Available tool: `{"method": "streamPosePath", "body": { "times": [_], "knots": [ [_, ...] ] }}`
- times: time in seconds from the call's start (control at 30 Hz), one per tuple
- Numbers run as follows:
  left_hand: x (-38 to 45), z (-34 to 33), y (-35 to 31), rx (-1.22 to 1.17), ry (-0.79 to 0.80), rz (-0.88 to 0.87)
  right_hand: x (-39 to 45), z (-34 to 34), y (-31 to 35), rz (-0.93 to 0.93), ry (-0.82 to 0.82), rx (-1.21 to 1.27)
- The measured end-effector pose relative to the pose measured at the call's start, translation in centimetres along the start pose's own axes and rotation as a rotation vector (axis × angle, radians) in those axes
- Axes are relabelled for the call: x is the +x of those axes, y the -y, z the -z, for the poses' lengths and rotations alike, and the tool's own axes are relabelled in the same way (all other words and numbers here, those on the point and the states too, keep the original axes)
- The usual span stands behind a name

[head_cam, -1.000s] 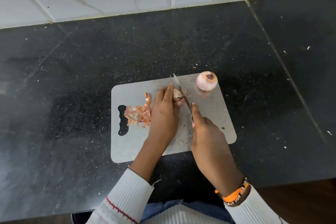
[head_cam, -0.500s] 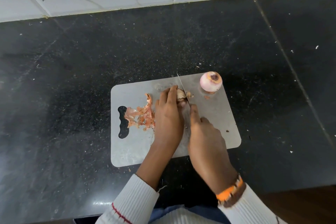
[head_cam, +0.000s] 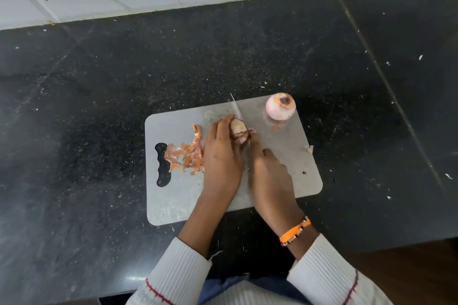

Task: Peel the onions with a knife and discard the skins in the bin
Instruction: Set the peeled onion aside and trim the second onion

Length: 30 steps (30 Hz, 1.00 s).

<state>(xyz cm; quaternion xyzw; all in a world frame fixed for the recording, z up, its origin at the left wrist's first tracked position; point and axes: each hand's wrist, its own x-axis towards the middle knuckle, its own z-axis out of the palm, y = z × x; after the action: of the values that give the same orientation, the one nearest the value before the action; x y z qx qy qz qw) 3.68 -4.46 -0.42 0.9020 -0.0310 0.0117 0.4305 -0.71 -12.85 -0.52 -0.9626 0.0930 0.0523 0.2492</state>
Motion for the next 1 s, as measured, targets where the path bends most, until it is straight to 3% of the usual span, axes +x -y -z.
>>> {"method": "streamPosePath", "body": {
  "times": [0.1,0.2,0.3,0.47,0.63,0.77,1.0],
  "knots": [
    [-0.3,0.8,0.3,-0.106,0.000,0.033,0.7,0.5,-1.1,0.018,-0.061,0.087],
    [-0.5,1.8,0.3,-0.312,0.068,0.104,0.7,2.0,-1.5,0.016,-0.152,0.371],
    [-0.9,2.5,-0.1,-0.538,0.126,0.184,1.4,3.0,-1.0,-0.046,-0.143,0.583],
    [-1.5,3.0,-0.6,-0.653,0.164,0.246,2.2,4.0,-0.3,-0.232,0.094,1.048],
    [-1.6,3.6,-0.4,-0.653,0.217,0.347,2.2,3.6,0.0,-0.132,0.074,0.953],
    [-1.9,3.9,0.0,-0.553,0.314,0.328,2.0,3.5,0.1,-0.096,0.102,0.933],
    [-2.0,4.4,0.0,-0.544,0.415,0.313,1.9,4.4,-0.5,0.130,0.178,0.802]
  ]
}}
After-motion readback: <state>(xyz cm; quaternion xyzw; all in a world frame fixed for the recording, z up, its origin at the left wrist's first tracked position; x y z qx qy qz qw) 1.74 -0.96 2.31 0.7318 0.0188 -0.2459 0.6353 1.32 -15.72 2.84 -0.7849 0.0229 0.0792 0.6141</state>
